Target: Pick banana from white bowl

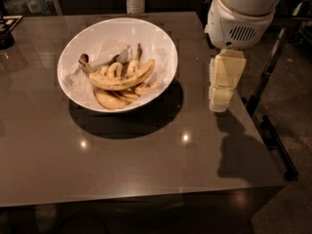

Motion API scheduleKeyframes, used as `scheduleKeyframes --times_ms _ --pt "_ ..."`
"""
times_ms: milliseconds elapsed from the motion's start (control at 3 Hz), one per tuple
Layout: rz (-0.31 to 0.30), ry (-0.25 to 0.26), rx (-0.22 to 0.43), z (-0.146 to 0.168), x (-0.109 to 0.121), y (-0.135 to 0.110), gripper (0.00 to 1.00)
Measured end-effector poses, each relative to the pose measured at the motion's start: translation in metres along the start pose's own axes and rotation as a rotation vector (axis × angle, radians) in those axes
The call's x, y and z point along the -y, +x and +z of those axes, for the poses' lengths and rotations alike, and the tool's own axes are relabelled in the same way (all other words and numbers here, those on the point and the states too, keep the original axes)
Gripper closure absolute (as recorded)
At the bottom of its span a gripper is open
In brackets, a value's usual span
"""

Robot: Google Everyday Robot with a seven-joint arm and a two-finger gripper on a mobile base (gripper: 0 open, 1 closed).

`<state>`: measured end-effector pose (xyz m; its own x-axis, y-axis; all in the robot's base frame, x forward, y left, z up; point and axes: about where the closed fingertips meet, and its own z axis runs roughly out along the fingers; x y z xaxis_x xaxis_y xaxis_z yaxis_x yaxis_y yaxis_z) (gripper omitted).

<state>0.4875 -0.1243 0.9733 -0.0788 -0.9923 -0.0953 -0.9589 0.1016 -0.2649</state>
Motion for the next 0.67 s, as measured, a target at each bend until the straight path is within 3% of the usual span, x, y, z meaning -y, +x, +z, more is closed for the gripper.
scheduleKeyframes --times_ms 333,667 --pt "-0.082 0.015 0.035 0.001 0.016 -0.029 0.00" --pt "-0.195 -0.002 0.058 0.013 0.030 -0.063 0.00"
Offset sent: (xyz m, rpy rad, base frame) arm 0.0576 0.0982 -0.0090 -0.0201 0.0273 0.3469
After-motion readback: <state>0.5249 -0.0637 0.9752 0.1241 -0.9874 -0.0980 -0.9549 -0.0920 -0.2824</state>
